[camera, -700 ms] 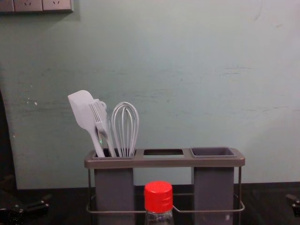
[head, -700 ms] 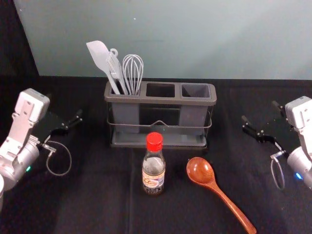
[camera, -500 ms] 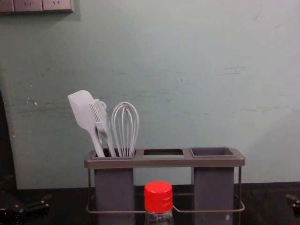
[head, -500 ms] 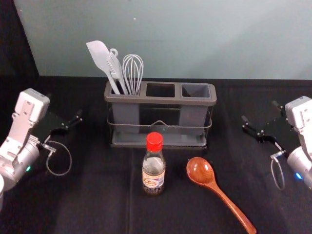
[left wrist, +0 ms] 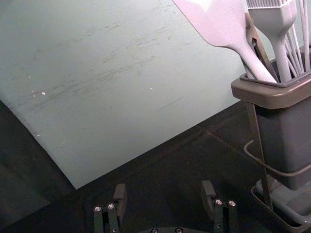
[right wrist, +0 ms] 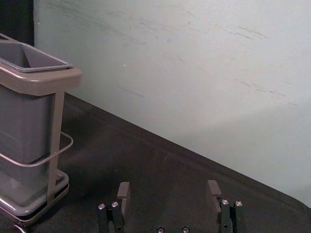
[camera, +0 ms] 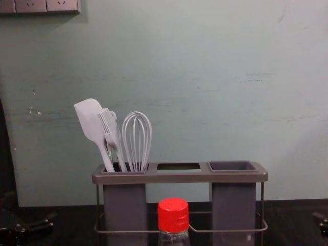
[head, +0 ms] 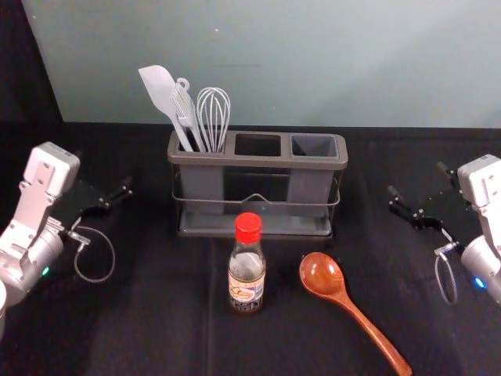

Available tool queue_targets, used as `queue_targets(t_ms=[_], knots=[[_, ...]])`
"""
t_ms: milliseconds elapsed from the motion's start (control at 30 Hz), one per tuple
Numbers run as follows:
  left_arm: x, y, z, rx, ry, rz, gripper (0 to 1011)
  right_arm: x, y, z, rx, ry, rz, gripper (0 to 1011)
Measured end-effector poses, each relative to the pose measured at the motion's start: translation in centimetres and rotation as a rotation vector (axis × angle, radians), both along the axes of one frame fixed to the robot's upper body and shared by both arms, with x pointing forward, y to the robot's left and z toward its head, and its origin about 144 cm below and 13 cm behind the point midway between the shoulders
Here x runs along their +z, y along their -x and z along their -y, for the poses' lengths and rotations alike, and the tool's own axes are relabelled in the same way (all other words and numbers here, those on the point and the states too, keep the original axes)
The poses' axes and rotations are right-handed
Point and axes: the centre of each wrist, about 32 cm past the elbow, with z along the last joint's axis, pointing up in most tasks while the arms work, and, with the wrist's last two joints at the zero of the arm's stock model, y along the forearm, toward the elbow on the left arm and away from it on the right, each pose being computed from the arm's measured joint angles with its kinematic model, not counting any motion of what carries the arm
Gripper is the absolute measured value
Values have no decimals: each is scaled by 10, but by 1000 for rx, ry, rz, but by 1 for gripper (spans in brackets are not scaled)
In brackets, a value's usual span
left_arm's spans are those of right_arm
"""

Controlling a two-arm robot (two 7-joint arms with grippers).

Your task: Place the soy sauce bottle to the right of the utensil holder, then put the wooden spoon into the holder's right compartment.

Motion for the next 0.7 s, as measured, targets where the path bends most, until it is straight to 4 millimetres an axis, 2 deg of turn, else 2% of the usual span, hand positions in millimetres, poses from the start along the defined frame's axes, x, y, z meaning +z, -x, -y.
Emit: queue_targets(t_ms=[500,700], knots=[[0,0,0,0,0,0,1005,0,0,0,0,0,0,1004],[0,0,0,0,0,0,1005,3,7,3,40,9,53,1004]])
